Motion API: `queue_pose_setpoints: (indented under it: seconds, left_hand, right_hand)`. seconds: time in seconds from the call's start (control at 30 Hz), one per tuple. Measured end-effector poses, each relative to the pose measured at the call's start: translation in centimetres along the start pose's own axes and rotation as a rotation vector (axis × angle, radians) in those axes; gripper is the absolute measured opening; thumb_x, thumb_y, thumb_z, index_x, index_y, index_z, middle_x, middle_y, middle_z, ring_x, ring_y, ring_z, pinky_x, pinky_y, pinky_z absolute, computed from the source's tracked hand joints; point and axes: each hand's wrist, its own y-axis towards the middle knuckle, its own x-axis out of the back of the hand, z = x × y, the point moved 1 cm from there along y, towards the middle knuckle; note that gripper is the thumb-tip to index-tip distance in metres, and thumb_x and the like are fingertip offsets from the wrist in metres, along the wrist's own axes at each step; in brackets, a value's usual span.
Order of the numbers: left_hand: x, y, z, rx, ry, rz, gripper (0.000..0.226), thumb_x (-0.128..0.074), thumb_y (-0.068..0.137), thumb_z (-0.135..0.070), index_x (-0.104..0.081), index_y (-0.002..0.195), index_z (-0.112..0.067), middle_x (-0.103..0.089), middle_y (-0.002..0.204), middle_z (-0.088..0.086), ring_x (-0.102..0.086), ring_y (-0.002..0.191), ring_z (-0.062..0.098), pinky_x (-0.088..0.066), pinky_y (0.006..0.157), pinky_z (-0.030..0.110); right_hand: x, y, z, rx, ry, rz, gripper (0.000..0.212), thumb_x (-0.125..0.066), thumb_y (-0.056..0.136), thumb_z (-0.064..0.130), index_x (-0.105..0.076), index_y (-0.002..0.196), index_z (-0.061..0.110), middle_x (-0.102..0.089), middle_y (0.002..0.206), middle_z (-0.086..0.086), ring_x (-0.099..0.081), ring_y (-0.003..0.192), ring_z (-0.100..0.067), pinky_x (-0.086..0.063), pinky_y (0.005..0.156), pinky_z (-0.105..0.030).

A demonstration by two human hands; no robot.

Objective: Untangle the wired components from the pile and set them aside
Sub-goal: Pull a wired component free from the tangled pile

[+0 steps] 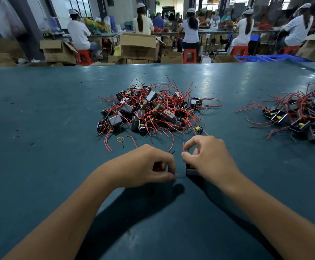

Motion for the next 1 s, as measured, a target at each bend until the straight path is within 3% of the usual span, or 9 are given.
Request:
queue_pose_setpoints:
  seconds: [0.2, 0.33, 0.43, 0.53, 0.67, 0.9, 1.0]
  left_hand:
    - [0.1, 0.2, 0.3, -0.023, -0.063, -0.171, 0.007, -0.075, 0.090, -0.023, -0.072, 0.089, -0.017, -0.058, 0.082, -0.003, -0.050, 0.072, 0.006, -0.038, 0.068, 0.017]
    - [0.0, 0.3, 0.5, -0.002, -0.101, -0.177, 0.008, -0.073, 0.091, -0.024, -0.070, 0.090, -0.017, -0.057, 0.086, -0.004, -0.046, 0.068, 0.006, -0.040, 0.066, 0.020]
    - [-0.1, 0.3, 1.1, 0.046, -0.174, -0.212, 0.007, -0.072, 0.092, -0.026, -0.068, 0.087, -0.022, -0.060, 0.076, -0.007, -0.051, 0.063, 0.006, -0.043, 0.062, 0.024]
    - [-0.3, 0.4, 1.6, 0.087, -0.324, -0.224, 0.008, -0.070, 0.094, -0.024, -0.067, 0.087, -0.022, -0.065, 0.067, 0.004, -0.063, 0.059, 0.015, -0.053, 0.059, 0.029]
    - [-0.7, 0.7, 2.0, 0.102, -0.381, -0.240, 0.007, -0.069, 0.094, -0.025, -0.068, 0.091, -0.019, -0.069, 0.073, 0.010, -0.070, 0.064, 0.025, -0.060, 0.064, 0.037]
    - [-1.0, 1.0, 2.5, 0.106, -0.434, -0.283, 0.009, -0.066, 0.096, -0.022, -0.067, 0.089, -0.015, -0.070, 0.075, 0.004, -0.070, 0.062, 0.023, -0.059, 0.063, 0.042]
    - [-1.1, 1.2, 2.6, 0.098, -0.439, -0.292, 0.007, -0.066, 0.096, -0.019, -0.067, 0.090, -0.015, -0.069, 0.076, 0.006, -0.069, 0.061, 0.022, -0.057, 0.059, 0.033]
  right_hand:
    - [0.8, -0.6, 0.2, 0.068, 0.066, 0.005, 0.012, -0.071, 0.074, 0.010, -0.067, 0.074, 0.021, -0.063, 0.060, 0.008, -0.053, 0.054, -0.002, -0.044, 0.056, -0.013]
    - [0.9, -1.0, 0.4, 0.119, 0.064, 0.013, 0.013, -0.070, 0.075, 0.010, -0.066, 0.075, 0.022, -0.064, 0.063, 0.009, -0.057, 0.059, -0.002, -0.043, 0.057, -0.011]
    - [0.7, -1.2, 0.3, 0.125, 0.061, 0.025, 0.014, -0.071, 0.078, 0.012, -0.063, 0.075, 0.023, -0.065, 0.064, 0.008, -0.057, 0.059, -0.003, -0.043, 0.057, -0.012]
    - [0.6, -1.2, 0.2, 0.126, 0.093, 0.045, 0.015, -0.069, 0.083, 0.014, -0.059, 0.078, 0.023, -0.066, 0.062, 0.004, -0.056, 0.054, -0.006, -0.041, 0.052, -0.014]
    - [0.5, -1.1, 0.5, 0.154, 0.107, 0.057, 0.013, -0.063, 0.094, 0.028, -0.058, 0.082, 0.026, -0.068, 0.060, 0.008, -0.058, 0.052, -0.004, -0.041, 0.052, -0.015]
    - [0.1, -1.3, 0.5, 0.204, 0.156, -0.018, 0.013, -0.066, 0.091, 0.015, -0.066, 0.084, 0.027, -0.071, 0.073, 0.012, -0.064, 0.068, -0.004, -0.046, 0.062, -0.012]
    - [-0.4, -1.3, 0.3, 0.183, 0.259, 0.013, 0.018, -0.063, 0.092, 0.009, -0.067, 0.090, 0.026, -0.073, 0.076, 0.011, -0.070, 0.069, -0.001, -0.055, 0.063, -0.021]
